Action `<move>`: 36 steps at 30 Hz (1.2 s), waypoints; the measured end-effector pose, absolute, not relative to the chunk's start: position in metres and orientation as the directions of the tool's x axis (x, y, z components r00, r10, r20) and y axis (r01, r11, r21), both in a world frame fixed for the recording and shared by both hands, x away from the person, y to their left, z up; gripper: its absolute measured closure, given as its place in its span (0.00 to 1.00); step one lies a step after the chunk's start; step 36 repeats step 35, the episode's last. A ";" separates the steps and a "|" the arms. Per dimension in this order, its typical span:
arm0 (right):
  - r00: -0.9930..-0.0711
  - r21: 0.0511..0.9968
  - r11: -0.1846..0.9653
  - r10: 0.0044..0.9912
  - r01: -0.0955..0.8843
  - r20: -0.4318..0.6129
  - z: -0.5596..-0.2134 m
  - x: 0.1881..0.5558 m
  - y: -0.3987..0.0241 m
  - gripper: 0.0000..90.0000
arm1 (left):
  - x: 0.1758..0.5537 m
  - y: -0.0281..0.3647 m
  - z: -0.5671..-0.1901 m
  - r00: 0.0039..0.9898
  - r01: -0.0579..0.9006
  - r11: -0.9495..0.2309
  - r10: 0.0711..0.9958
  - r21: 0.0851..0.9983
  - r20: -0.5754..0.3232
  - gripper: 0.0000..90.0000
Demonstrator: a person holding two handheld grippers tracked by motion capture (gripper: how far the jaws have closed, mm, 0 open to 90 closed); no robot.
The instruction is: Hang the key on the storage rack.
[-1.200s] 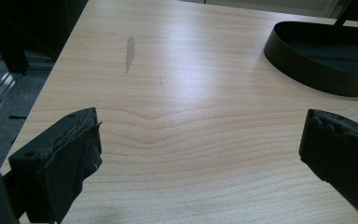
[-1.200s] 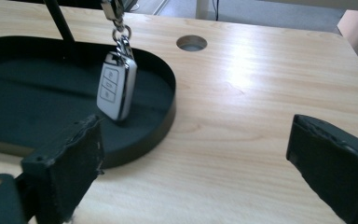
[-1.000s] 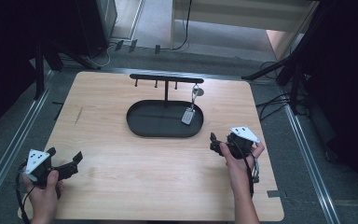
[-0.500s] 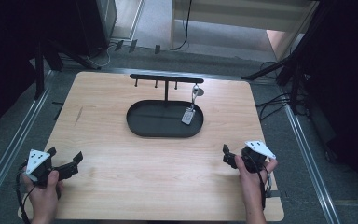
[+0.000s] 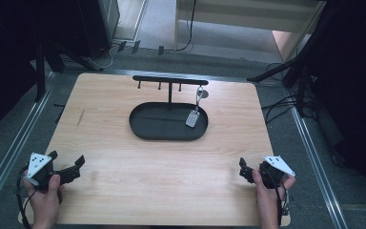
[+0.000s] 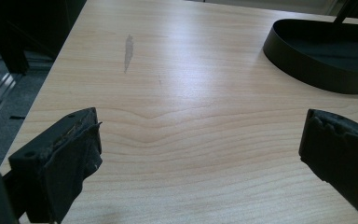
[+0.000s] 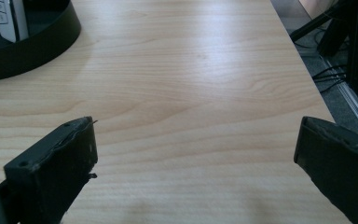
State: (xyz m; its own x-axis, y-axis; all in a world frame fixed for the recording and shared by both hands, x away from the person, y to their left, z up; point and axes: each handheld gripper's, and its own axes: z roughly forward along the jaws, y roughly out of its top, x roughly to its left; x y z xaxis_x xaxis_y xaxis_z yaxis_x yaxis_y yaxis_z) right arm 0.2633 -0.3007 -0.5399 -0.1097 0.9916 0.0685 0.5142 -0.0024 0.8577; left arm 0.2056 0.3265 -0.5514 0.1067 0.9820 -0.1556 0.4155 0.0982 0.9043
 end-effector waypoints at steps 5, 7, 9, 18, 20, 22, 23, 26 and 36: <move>-0.091 0.857 -0.027 0.992 0.515 0.086 -0.544 0.255 -0.312 0.00 | 0.205 0.326 -0.551 0.107 0.416 0.094 0.983 0.904 -0.152 0.00; -0.084 0.859 -0.032 0.993 0.511 0.087 -0.545 0.251 -0.316 0.00 | 0.205 0.326 -0.551 0.107 0.415 0.096 0.982 0.905 -0.153 0.00; -0.079 0.862 -0.034 0.993 0.505 0.085 -0.546 0.248 -0.321 0.00 | 0.205 0.327 -0.551 0.107 0.415 0.094 0.983 0.905 -0.151 0.00; -0.038 0.883 -0.056 0.996 0.467 0.084 -0.546 0.228 -0.343 0.00 | 0.205 0.326 -0.551 0.108 0.419 0.089 0.983 0.904 -0.146 0.00; -0.036 0.884 -0.054 0.996 0.465 0.080 -0.546 0.227 -0.344 0.00 | 0.205 0.326 -0.551 0.108 0.419 0.088 0.983 0.904 -0.146 0.00; -0.037 0.887 -0.036 0.998 0.460 0.059 -0.546 0.220 -0.350 0.00 | 0.205 0.326 -0.551 0.108 0.418 0.089 0.983 0.904 -0.147 0.00; -0.037 0.887 -0.036 0.998 0.460 0.059 -0.546 0.220 -0.350 0.00 | 0.205 0.326 -0.551 0.108 0.418 0.089 0.983 0.904 -0.147 0.00; -0.043 0.890 -0.019 0.998 0.455 0.044 -0.546 0.214 -0.355 0.00 | 0.205 0.326 -0.551 0.109 0.419 0.088 0.983 0.904 -0.146 0.00; 0.026 0.893 -0.020 1.000 0.449 0.009 -0.546 0.212 -0.353 0.14 | 0.206 0.326 -0.551 0.109 0.420 0.088 0.983 0.903 -0.147 0.00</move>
